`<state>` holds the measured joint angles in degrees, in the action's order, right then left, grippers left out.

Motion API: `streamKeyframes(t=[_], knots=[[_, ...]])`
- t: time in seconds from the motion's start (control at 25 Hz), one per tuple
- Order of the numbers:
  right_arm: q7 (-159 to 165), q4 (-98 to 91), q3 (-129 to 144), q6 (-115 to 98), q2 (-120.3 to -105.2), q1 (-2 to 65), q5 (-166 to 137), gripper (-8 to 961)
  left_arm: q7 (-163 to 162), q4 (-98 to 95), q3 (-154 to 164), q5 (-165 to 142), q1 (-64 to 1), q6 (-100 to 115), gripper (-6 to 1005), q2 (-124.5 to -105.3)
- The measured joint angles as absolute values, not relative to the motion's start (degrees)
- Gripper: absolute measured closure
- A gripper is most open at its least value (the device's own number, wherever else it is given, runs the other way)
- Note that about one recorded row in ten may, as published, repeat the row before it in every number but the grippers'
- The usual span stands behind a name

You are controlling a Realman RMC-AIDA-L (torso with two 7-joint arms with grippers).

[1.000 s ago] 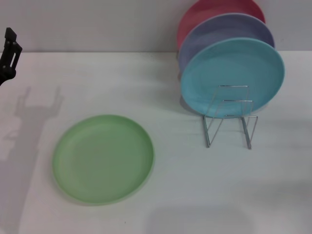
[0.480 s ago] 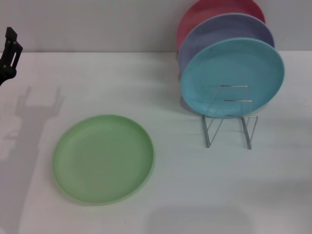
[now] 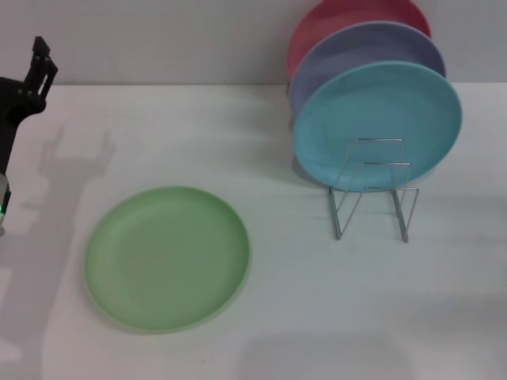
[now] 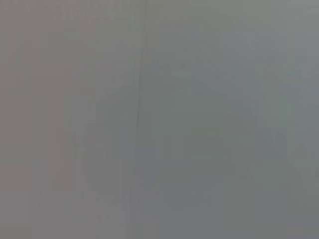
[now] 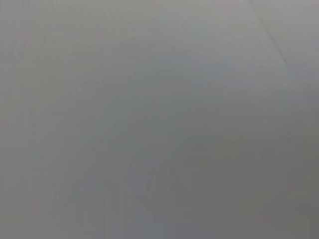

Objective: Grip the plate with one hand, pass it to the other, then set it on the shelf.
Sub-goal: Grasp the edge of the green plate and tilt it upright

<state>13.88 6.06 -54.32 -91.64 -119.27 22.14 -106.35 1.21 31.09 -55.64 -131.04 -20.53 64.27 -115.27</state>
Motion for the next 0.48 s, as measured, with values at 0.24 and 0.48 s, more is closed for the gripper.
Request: streamKeyframes(t=[0.24, 0.48], knots=[[13.88, 6.09, -54.32, -91.74, -119.35, 21.65, -106.35, 202, 4.53, 54.12, -69.13, -137.91, -14.26, 34.49, 184, -112.25], [13.88, 6.16, -54.24, -91.58, -119.41, 21.69, -106.35, 203, 4.67, 75.54, -84.23, -147.5, -8.47, 2.36, 185, -115.32]])
